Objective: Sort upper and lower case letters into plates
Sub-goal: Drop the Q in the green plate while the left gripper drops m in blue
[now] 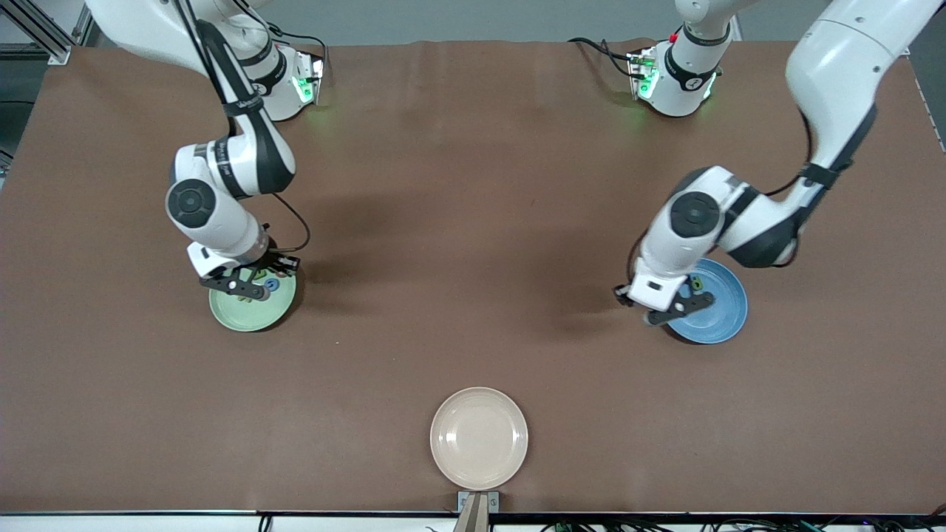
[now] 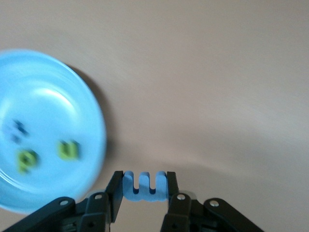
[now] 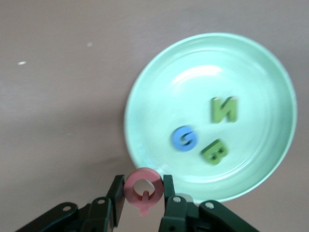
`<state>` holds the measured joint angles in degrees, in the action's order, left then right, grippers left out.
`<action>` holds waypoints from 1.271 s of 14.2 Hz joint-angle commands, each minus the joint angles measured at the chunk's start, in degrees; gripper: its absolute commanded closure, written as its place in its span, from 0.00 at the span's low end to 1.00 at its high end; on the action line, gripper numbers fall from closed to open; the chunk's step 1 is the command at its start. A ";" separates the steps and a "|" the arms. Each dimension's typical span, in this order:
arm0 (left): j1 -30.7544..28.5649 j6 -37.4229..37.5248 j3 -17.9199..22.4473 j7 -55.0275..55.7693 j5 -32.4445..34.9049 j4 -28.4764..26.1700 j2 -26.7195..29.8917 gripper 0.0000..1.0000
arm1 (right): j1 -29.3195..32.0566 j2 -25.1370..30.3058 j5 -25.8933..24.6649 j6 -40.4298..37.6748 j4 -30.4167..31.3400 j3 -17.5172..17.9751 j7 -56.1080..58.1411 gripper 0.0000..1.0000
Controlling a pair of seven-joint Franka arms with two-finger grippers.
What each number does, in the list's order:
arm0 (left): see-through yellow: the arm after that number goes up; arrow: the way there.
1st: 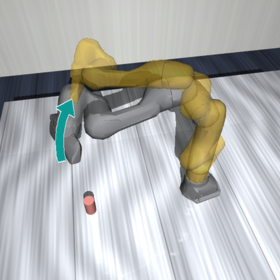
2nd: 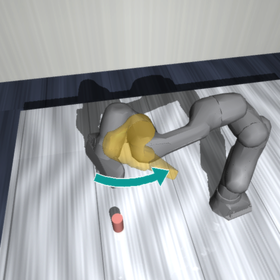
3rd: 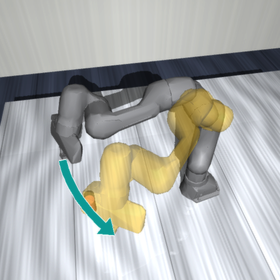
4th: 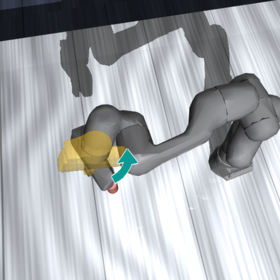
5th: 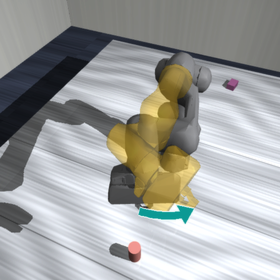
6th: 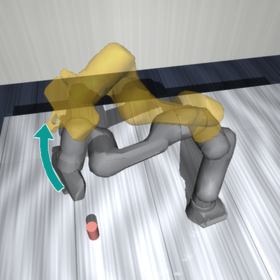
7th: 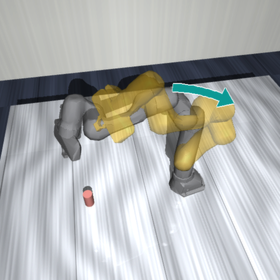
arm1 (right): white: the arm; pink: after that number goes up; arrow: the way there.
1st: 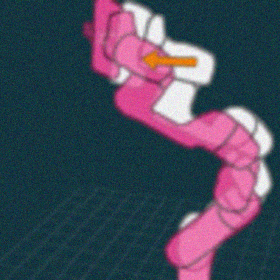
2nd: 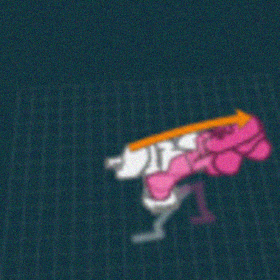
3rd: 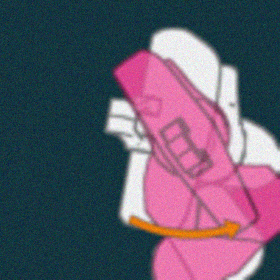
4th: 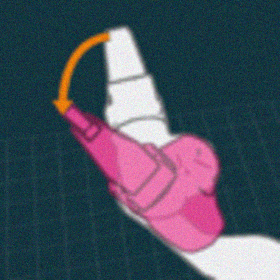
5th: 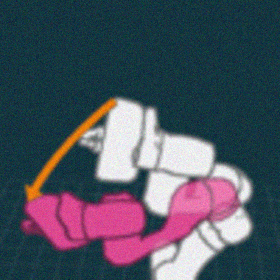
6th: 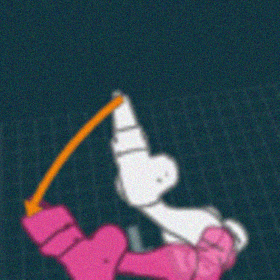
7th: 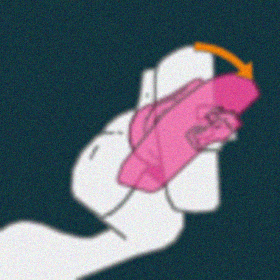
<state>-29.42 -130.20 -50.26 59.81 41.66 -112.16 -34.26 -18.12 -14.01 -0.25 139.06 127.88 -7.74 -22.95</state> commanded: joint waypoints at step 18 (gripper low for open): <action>-7.32 -0.23 4.73 -28.69 8.43 3.62 -7.76 0.00 | 5.29 0.56 -0.81 13.61 11.69 1.67 8.45 0.01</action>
<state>-36.68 -130.44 -45.42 32.12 48.98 -109.21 -42.38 -12.97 -14.32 -0.44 152.76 138.49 -6.32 -14.57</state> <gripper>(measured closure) 0.445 0.568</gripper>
